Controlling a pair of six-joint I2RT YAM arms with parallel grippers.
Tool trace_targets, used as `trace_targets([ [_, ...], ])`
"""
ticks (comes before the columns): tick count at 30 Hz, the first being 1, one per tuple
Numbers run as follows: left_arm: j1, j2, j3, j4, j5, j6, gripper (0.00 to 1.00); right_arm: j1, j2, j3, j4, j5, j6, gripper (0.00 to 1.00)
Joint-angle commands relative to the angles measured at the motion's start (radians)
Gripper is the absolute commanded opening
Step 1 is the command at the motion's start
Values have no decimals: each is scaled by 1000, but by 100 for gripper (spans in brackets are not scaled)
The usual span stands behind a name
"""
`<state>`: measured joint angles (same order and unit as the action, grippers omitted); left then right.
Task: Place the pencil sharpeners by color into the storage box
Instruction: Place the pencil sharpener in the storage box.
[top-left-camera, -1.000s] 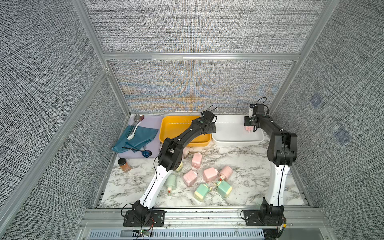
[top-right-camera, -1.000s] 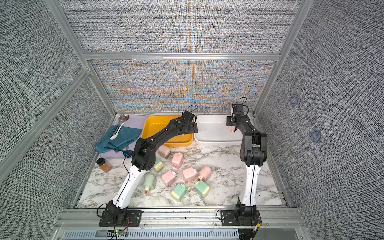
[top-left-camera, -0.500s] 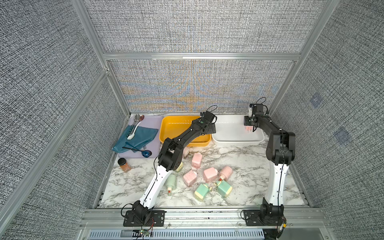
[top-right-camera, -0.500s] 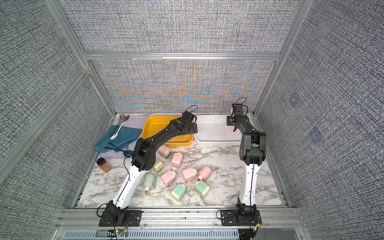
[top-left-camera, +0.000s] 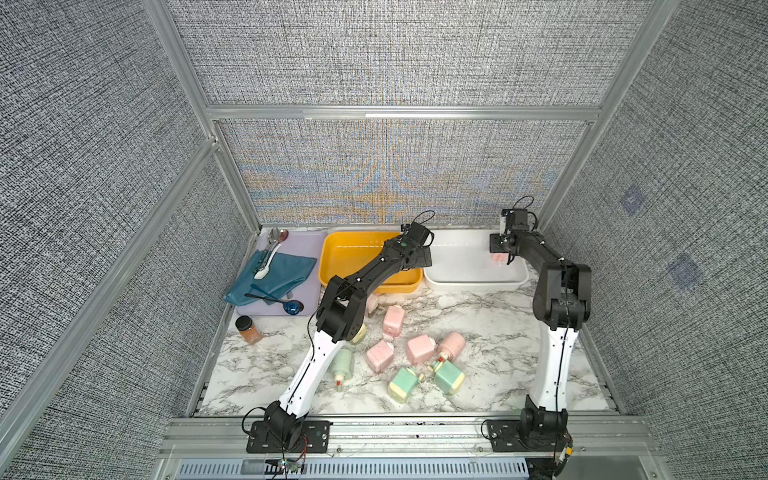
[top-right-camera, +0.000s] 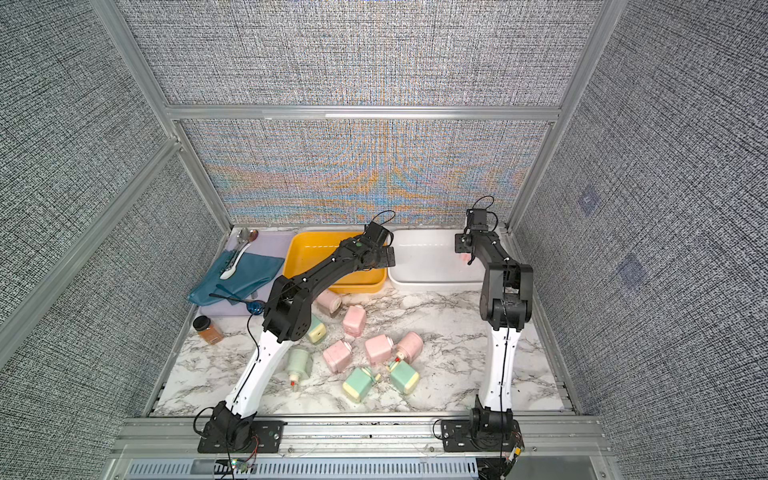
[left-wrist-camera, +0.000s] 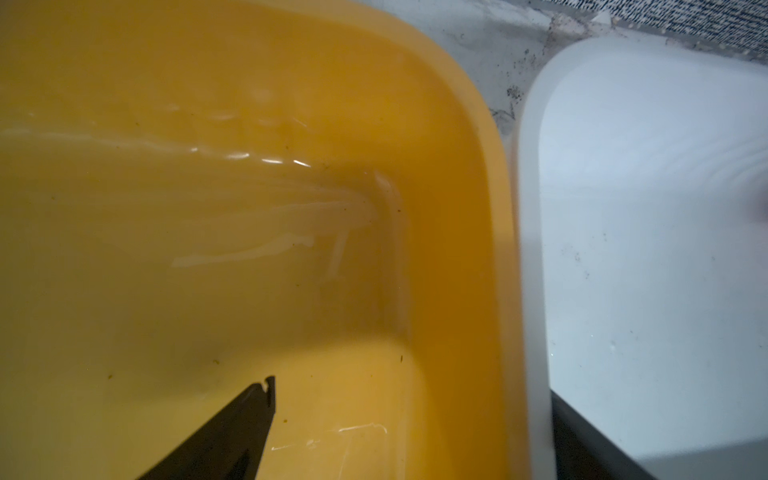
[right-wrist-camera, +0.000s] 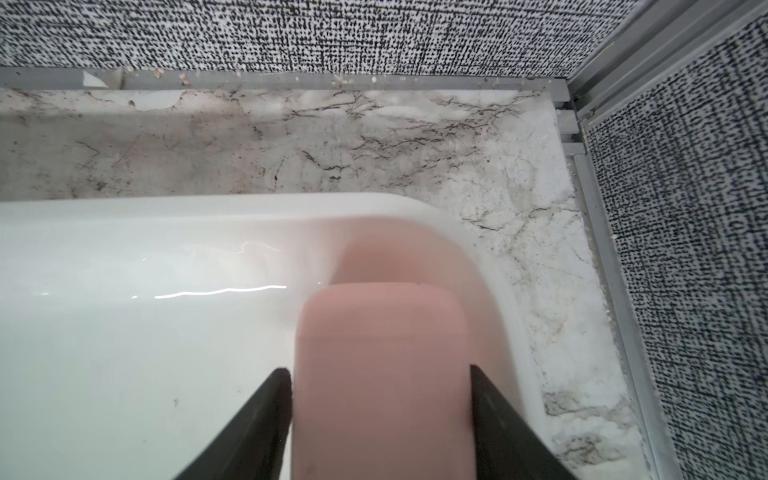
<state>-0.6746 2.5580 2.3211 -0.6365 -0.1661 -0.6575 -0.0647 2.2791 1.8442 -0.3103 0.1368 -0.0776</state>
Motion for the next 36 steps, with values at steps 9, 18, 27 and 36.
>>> trace_targets([
  [9, 1, 3, 9, -19, -19, 19, 99, 6, -19, 6, -10, 41, -16, 66],
  [18, 1, 0, 26, -17, -2, 39, 99, 11, -40, 0, -11, 49, -31, 67],
  [27, 0, -13, 52, -30, 75, 64, 99, 29, -107, -56, 43, 64, -45, 97],
  [36, -2, -109, -20, -34, 105, 92, 99, 58, -264, -271, 192, 112, 64, 99],
])
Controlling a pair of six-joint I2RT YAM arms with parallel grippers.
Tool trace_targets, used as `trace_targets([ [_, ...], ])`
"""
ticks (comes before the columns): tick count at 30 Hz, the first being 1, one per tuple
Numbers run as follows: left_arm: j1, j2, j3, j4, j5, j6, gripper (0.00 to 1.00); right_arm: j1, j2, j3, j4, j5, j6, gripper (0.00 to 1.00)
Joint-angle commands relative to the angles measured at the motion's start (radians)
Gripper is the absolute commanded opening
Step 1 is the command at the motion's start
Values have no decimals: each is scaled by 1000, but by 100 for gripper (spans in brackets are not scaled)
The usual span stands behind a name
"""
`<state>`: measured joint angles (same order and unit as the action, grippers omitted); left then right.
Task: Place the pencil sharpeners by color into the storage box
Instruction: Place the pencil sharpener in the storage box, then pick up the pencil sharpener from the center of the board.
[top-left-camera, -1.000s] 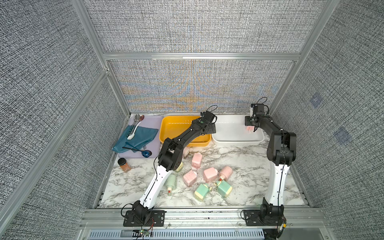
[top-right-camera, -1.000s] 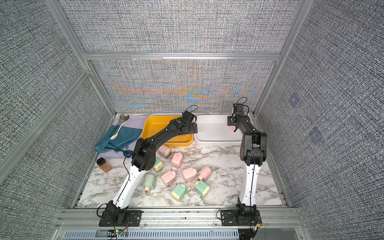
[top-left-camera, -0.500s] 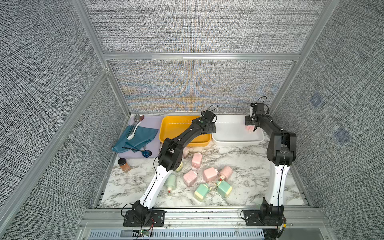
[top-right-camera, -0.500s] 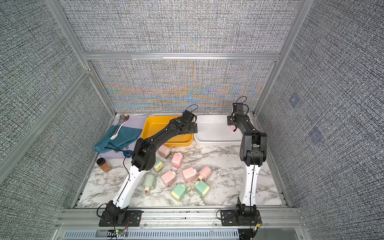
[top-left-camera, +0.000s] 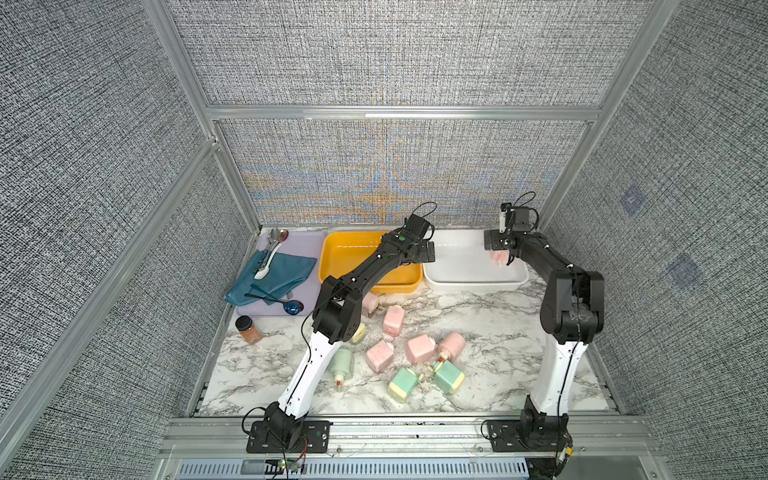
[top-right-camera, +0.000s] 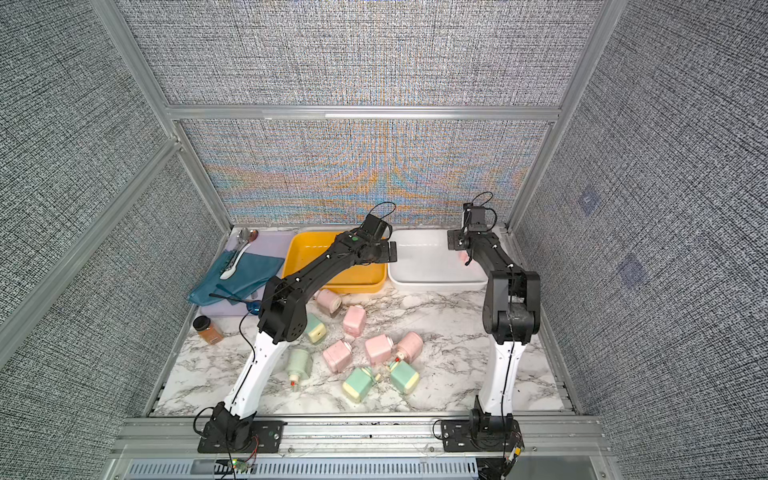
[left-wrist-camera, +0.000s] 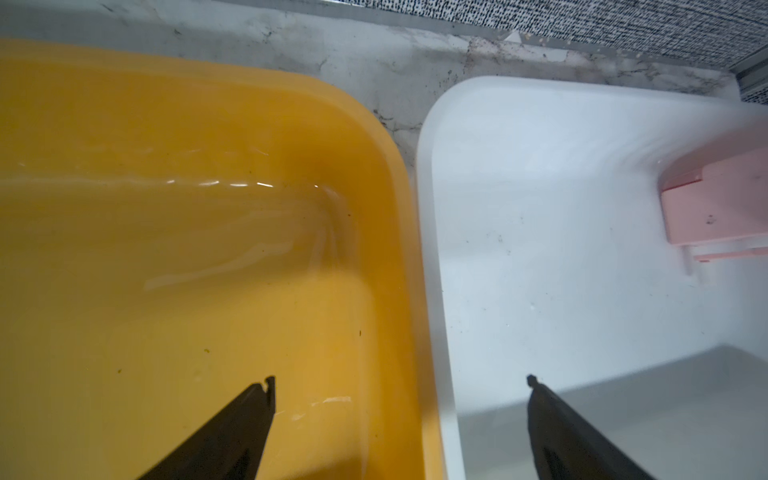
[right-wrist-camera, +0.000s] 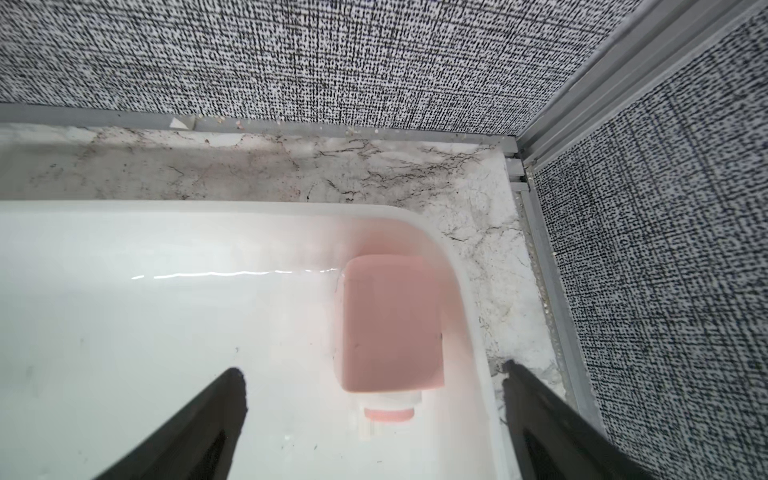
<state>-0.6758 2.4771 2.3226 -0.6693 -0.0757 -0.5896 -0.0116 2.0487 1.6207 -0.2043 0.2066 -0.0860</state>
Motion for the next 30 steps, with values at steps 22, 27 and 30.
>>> trace_targets([
  [22, -5, -440, -521, 83, 73, 198, 99, 53, -526, -585, 229, -123, 325, 99],
  [27, -8, -522, -616, 91, 146, 309, 99, 52, -668, -731, 289, -227, 425, 99],
  [30, -11, -556, -661, 66, 155, 364, 99, 64, -747, -786, 272, -261, 487, 99],
])
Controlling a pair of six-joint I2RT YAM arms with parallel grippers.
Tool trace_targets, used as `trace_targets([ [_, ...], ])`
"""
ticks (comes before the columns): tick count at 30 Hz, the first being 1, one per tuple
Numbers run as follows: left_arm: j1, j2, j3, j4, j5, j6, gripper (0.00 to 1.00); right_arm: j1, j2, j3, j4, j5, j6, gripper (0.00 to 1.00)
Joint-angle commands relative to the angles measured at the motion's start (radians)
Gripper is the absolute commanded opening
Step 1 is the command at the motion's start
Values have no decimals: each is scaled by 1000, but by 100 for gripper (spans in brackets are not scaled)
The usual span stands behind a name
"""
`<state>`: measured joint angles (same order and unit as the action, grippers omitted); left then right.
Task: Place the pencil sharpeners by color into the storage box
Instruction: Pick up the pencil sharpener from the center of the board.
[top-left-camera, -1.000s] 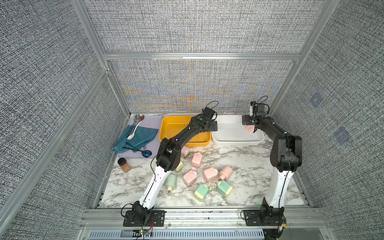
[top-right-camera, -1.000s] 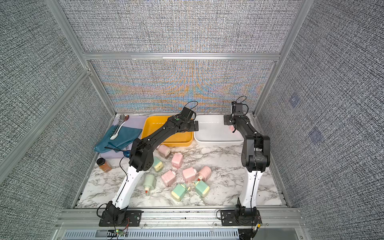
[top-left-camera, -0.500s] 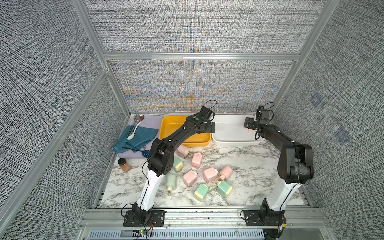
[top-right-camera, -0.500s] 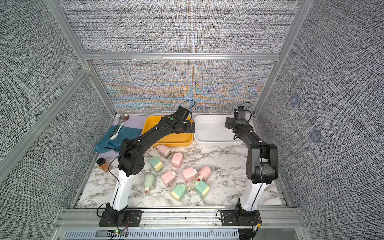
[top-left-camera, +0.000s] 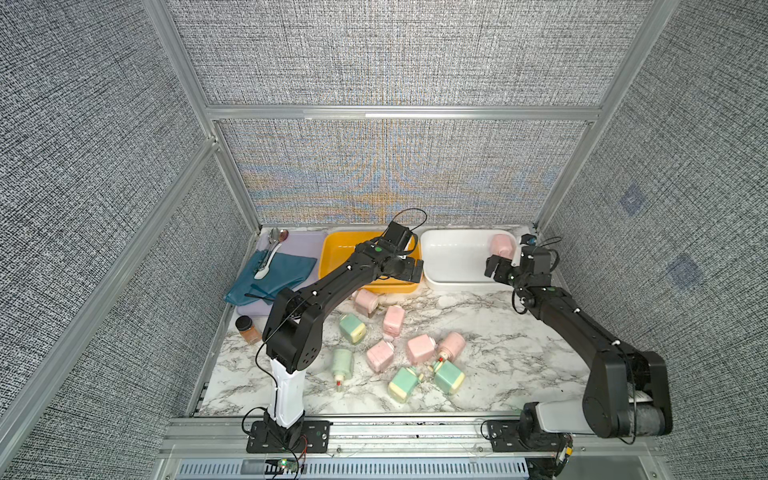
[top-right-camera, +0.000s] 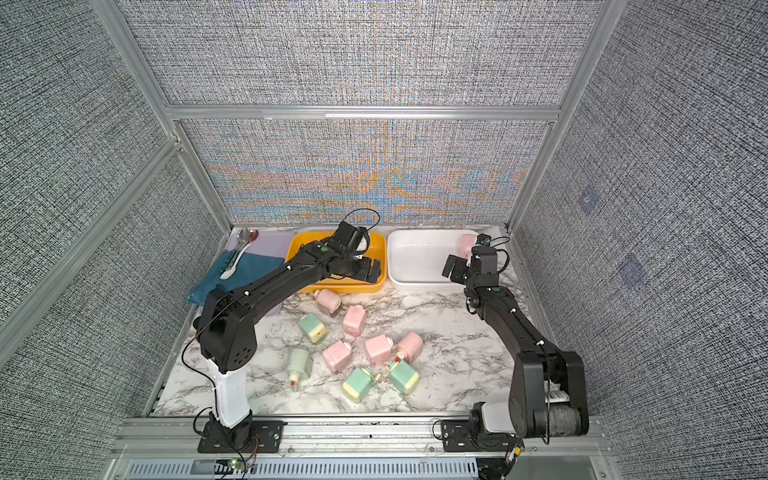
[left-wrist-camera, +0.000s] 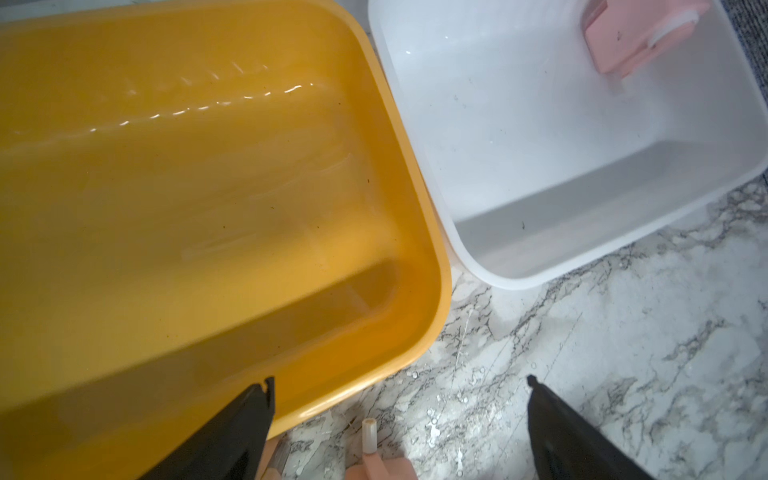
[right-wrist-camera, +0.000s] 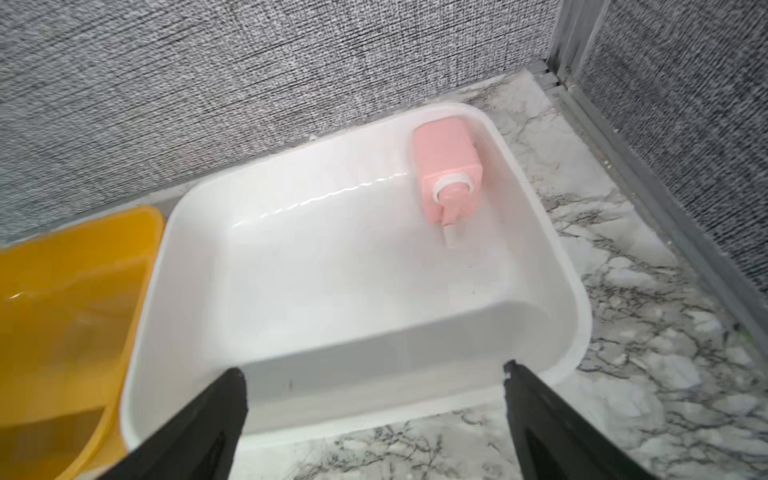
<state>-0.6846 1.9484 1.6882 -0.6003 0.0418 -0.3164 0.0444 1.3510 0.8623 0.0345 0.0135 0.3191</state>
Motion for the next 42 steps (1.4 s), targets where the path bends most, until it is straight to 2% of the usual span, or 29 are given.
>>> trace_targets([
  [1, -3, -41, -46, -2, 44, 103, 99, 16, -79, -40, 20, -74, 98, 99],
  [4, -3, -101, -129, 34, 110, 150, 99, 50, -150, -55, -47, -109, 127, 99],
  [9, -7, -176, -228, 55, 215, 246, 99, 134, -164, -3, -257, -163, 135, 99],
  [14, -9, -253, -318, 115, 328, 288, 99, 222, -199, -19, -315, -152, 194, 99],
  [17, -16, -294, -366, 158, 432, 318, 99, 253, -206, -23, -330, -185, 202, 99],
  [20, -25, -320, -395, 168, 476, 352, 99, 285, -204, -17, -379, -174, 223, 99],
  [25, -31, -349, -430, 172, 520, 389, 99, 356, -240, -55, -432, -132, 332, 98],
  [29, -32, -367, -453, 175, 491, 410, 99, 426, -290, -122, -477, -79, 432, 98],
  [37, -34, -364, -453, 166, 472, 440, 99, 495, -358, -180, -572, -66, 585, 98],
  [42, -34, -355, -458, 172, 465, 441, 100, 563, -374, -200, -587, -28, 727, 97],
])
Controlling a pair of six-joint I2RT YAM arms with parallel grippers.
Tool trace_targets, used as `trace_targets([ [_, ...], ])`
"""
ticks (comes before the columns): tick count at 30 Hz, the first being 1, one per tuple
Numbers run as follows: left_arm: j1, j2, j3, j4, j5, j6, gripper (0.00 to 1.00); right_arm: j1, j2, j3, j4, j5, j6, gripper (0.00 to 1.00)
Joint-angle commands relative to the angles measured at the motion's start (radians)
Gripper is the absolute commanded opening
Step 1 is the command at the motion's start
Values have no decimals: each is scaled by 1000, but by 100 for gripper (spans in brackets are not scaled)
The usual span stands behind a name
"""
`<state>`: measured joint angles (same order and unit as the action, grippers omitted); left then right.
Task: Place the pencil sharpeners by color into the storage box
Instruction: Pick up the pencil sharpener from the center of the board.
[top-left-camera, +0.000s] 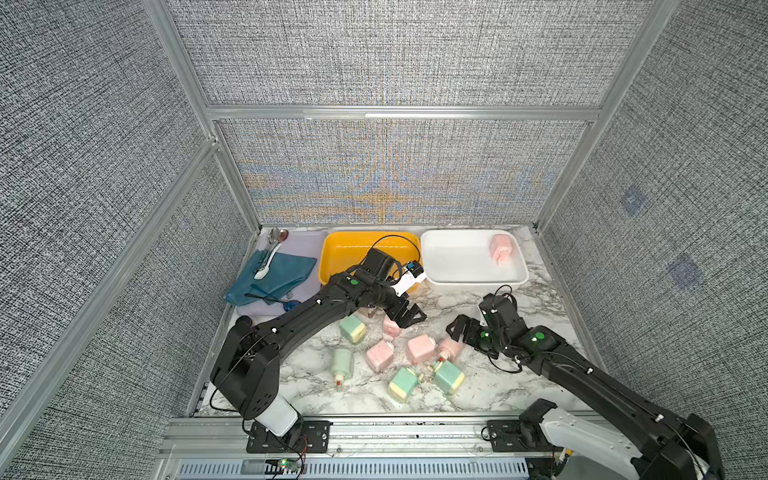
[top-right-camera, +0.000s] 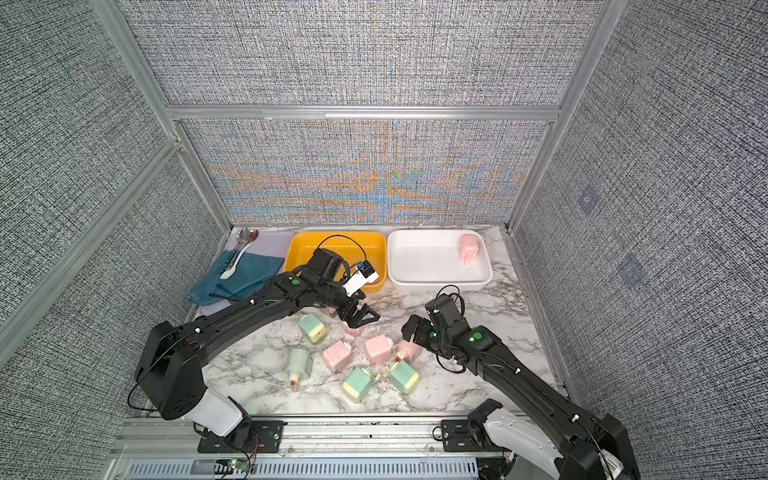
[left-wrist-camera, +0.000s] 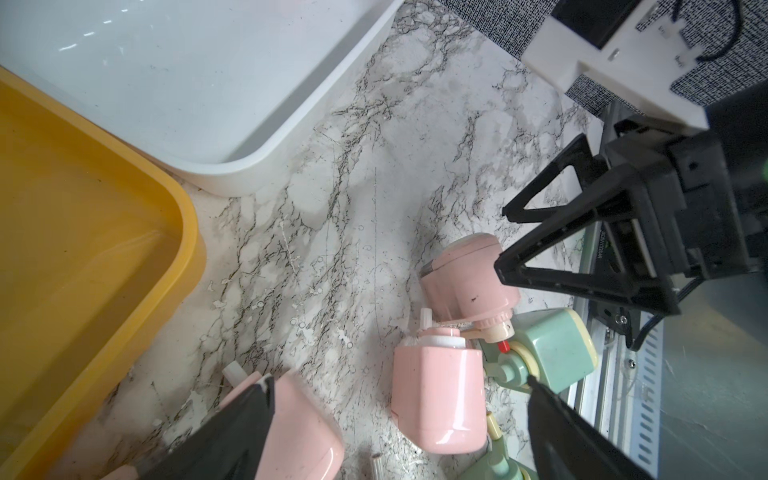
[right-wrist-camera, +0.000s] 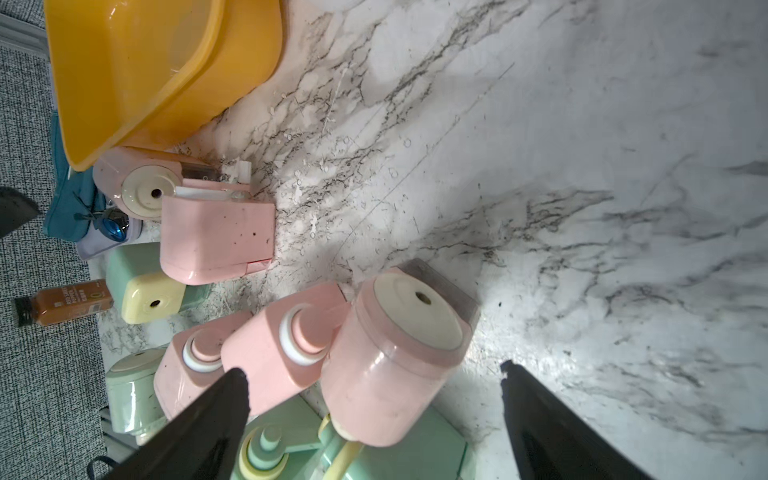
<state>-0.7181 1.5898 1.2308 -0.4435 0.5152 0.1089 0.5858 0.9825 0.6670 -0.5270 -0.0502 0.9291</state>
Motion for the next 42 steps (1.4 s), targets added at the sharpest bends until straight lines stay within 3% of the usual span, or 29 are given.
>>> trace_targets([
  [1, 0, 8, 1, 16, -8, 16, 99, 35, -7, -8, -22, 44, 139, 97],
  [15, 0, 8, -16, 17, 30, 32, 99, 88, 44, -80, 130, 1, 218, 95],
  [32, 0, 12, -34, 8, -10, 22, 99, 89, 306, 84, 62, 94, -68, 85],
  [42, 0, 28, -27, 5, -30, 23, 99, 106, 324, 104, -56, 181, -154, 80],
])
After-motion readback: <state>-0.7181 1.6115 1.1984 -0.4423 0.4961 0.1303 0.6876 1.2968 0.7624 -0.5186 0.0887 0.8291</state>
